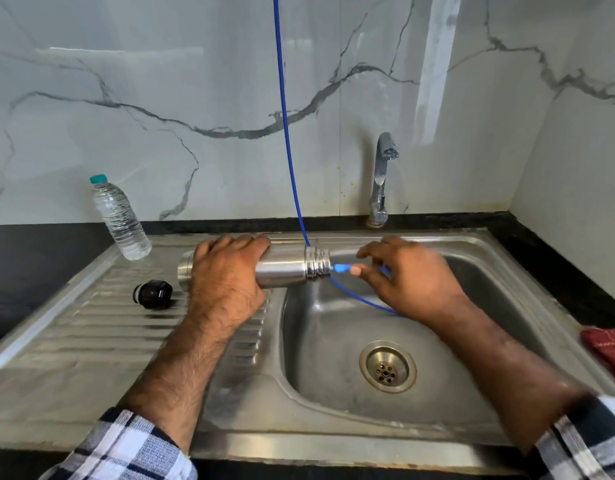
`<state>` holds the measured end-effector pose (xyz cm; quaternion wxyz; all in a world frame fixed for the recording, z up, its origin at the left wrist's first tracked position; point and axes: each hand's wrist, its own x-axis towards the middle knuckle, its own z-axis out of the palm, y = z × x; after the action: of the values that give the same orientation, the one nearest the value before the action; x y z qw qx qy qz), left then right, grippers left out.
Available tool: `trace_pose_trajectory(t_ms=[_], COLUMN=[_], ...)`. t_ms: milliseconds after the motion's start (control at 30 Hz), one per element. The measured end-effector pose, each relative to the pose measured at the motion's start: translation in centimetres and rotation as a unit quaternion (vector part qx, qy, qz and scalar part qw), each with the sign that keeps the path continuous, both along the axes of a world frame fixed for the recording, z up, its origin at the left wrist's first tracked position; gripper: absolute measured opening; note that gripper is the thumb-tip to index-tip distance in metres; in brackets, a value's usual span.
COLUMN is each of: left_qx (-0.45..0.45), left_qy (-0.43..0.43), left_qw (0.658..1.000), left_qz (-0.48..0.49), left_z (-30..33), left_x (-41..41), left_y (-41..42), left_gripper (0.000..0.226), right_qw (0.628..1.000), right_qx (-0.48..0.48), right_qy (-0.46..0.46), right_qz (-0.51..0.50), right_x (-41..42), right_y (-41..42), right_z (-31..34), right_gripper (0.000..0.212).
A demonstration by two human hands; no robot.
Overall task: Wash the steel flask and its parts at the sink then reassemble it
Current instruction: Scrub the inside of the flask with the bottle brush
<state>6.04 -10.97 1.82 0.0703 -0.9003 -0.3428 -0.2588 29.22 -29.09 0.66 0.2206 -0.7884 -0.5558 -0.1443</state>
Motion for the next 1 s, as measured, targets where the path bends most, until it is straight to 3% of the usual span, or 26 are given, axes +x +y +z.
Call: trace_pose_trajectory(t_ms=[33, 100, 200, 267, 300, 333, 367, 400, 433, 467, 500, 533, 567, 700, 733, 767, 800, 867, 900, 933, 1000], left_qx=[-0.018, -0.044, -0.02, 0.005, 0.019, 0.031, 0.037, 0.037, 0.032, 0.025, 0.016, 0.008, 0.0, -0.003, 0.001, 0.005, 0.012, 0.026, 0.031, 0.033, 0.019], left_qy=[-0.013, -0.03, -0.016, -0.005, 0.005, 0.016, 0.022, 0.023, 0.021, 0.017, 0.013, 0.007, 0.001, -0.01, -0.005, 0.004, 0.014, 0.03, 0.037, 0.043, 0.041], left_qw=[1.0, 0.998, 1.0, 1.0, 1.0, 0.999, 0.999, 0.998, 0.999, 0.999, 1.0, 1.0, 1.0, 1.0, 1.0, 1.0, 1.0, 0.999, 0.998, 0.998, 0.999], left_qz=[0.011, 0.022, 0.013, -0.002, -0.013, -0.024, -0.031, -0.033, -0.031, -0.024, -0.018, -0.011, -0.006, 0.0, 0.001, 0.001, -0.003, -0.02, -0.026, -0.027, -0.013], left_z=[0.0, 0.1, 0.0, -0.1, -0.2, -0.4, -0.5, -0.6, -0.7, -0.6, -0.5, -0.3, -0.3, -0.2, -0.3, -0.4, -0.5, -0.7, -0.8, -0.7, -0.6], left_x=[-0.1, -0.4, -0.6, -0.6, -0.5, -0.2, 0.0, 0.3, 0.6, 0.8, 0.9, 0.9, 0.9, 0.2, -0.1, -0.4, -0.6, -0.6, -0.4, -0.2, 0.1], left_y=[0.0, 0.0, 0.1, 0.3, 0.3, 0.3, 0.2, 0.1, -0.1, -0.2, -0.3, -0.4, -0.5, -0.2, 0.1, 0.4, 0.6, 0.5, 0.4, 0.2, 0.1], left_gripper=[0.085, 0.086, 0.084, 0.083, 0.082, 0.081, 0.081, 0.08, 0.081, 0.082, 0.083, 0.085, 0.086, 0.088, 0.088, 0.088, 0.088, 0.085, 0.083, 0.082, 0.083], right_qw=[0.993, 0.973, 0.98, 0.997, 0.976, 0.926, 0.885, 0.88, 0.919, 0.972, 0.997, 0.998, 0.994, 0.984, 0.99, 0.999, 0.989, 0.877, 0.851, 0.866, 0.958], right_qx=[0.045, 0.105, 0.066, -0.079, -0.153, -0.216, -0.231, -0.212, -0.169, -0.115, -0.066, -0.024, 0.01, 0.084, 0.058, -0.007, -0.088, -0.208, -0.207, -0.183, -0.091], right_qy=[-0.107, -0.2, -0.187, 0.001, 0.157, 0.309, 0.405, 0.426, 0.356, 0.203, 0.046, -0.057, -0.107, -0.158, -0.13, -0.041, 0.116, 0.43, 0.48, 0.463, 0.272], right_qz=[0.02, 0.046, 0.004, -0.015, -0.01, -0.007, -0.01, -0.012, -0.007, -0.011, -0.013, 0.005, 0.028, 0.024, 0.014, -0.002, -0.023, -0.05, -0.047, -0.033, 0.008], right_x=[0.1, 0.0, -1.0, -1.4, -1.2, -0.8, -0.7, -0.5, -0.3, 0.1, 0.1, 0.0, -0.2, -1.4, -1.8, -2.0, -1.8, -0.8, -0.3, 0.0, 0.5], right_y=[0.3, 0.5, 0.5, 0.4, 0.4, 0.2, -0.2, -0.5, -0.8, -0.9, -0.9, -0.5, -0.2, 0.5, 0.5, 0.7, 0.8, 0.7, 0.1, -0.4, -1.2], right_z=[-0.2, -0.1, 0.5, 1.8, 2.4, 2.8, 3.2, 3.2, 2.8, 2.1, 1.4, 0.8, 0.4, 0.1, 0.8, 1.8, 2.6, 2.9, 2.6, 2.2, 1.0], right_gripper=[0.032, 0.026, 0.037, 0.048, 0.051, 0.053, 0.052, 0.05, 0.047, 0.042, 0.037, 0.034, 0.034, 0.034, 0.038, 0.043, 0.047, 0.051, 0.052, 0.051, 0.039])
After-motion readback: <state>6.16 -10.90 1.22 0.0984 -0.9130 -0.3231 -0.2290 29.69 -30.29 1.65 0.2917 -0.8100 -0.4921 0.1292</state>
